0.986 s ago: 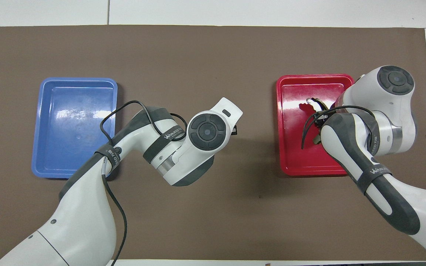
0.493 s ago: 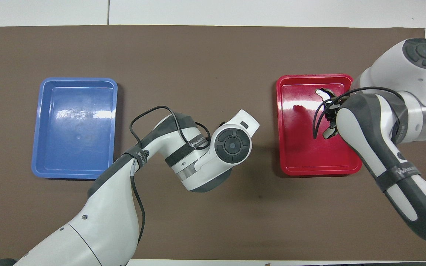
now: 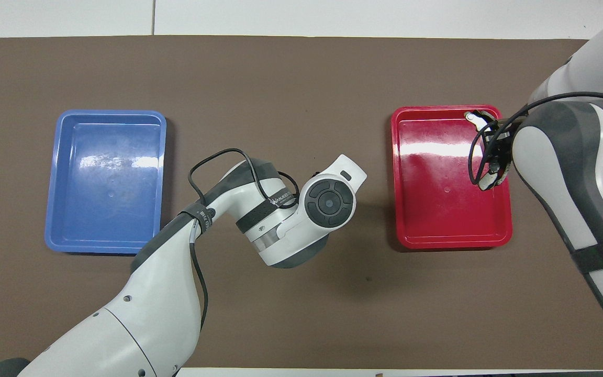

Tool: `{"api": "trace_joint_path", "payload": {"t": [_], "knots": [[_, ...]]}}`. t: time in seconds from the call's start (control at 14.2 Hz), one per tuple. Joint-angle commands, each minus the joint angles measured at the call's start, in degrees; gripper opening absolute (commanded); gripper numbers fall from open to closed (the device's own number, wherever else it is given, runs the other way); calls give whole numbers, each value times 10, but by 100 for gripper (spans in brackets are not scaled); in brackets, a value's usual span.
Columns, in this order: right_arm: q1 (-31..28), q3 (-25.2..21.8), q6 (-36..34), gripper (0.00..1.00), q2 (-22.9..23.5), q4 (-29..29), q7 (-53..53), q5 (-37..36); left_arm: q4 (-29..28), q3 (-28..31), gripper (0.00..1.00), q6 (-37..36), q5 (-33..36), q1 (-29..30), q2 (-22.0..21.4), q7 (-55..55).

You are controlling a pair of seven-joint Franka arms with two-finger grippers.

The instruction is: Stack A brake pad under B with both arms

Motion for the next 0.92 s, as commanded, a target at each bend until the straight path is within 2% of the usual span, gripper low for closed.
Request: {"api": "trace_joint_path", "payload": {"t": [0.0,0.14,0.28,0.42,0.56,0.77,0.85], "knots": [[-7,5,-35,0,-29,15,-16,9,14,12,32,2,16,-7,6,-12],[-6,5,-42,0,-40,15,-16,9,14,14,50,2,17,-7,6,-12],[-6,5,-44,0,-40,15,-17,9,14,16,64,-1,22,-8,6,-12],[-5,5,-44,0,-39,15,-17,9,25,18,71,-19,38,-8,5,-11],[-5,5,-45,0,-40,16,-17,9,66,30,82,-62,38,-7,4,-2],[-2,5,-45,0,-40,16,-17,9,107,40,90,-131,10,-1,-5,52],[-1,5,-45,0,-39,16,-17,9,115,49,96,-153,-7,1,-18,73]]}}
